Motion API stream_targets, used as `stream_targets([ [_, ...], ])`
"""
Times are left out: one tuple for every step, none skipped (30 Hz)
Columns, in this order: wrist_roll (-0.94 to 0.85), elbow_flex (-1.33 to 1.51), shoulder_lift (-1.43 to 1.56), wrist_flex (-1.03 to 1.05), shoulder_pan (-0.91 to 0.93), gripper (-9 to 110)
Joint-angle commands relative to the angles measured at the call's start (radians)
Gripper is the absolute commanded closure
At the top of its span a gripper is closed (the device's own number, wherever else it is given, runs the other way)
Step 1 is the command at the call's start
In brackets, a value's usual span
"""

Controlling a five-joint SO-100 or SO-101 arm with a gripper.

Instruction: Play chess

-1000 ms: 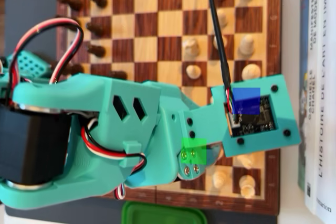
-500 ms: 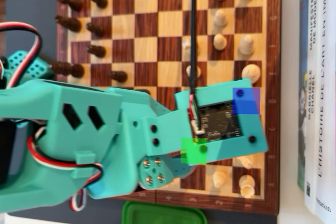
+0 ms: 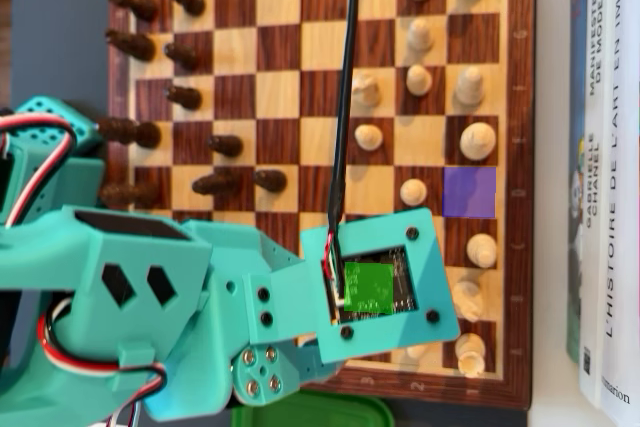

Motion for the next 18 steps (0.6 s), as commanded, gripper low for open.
stream_targets([
  [-0.037, -0.009, 0.037, -0.017, 0.026, 101],
  [-0.044, -0.008, 0.035, -0.017, 0.026, 101],
  [-0.052, -0.008, 0.034, -0.017, 0.021, 101],
  [-0.058, -0.008, 0.029, -0.018, 0.017, 101],
  [-0.061, -0.008, 0.02, -0.025, 0.014, 101],
  [-0.064, -0.005, 0.009, -0.035, 0.011, 101],
  [-0.064, 0.003, -0.002, -0.049, 0.003, 101],
  [-0.064, 0.012, -0.012, -0.066, -0.005, 101],
  [-0.064, 0.025, -0.02, -0.086, -0.009, 101],
  [-0.064, 0.037, -0.026, -0.104, -0.011, 101],
  [-0.064, 0.048, -0.028, -0.117, -0.012, 101],
  [-0.064, 0.055, -0.029, -0.126, -0.018, 101],
  [-0.064, 0.061, -0.032, -0.137, -0.021, 101],
  [-0.064, 0.063, -0.032, -0.144, -0.025, 101],
  [-0.064, 0.063, -0.034, -0.144, -0.031, 101],
  [-0.064, 0.063, -0.034, -0.146, -0.035, 101],
  [-0.064, 0.064, -0.035, -0.146, -0.037, 101],
  [-0.064, 0.069, -0.035, -0.146, -0.037, 101],
])
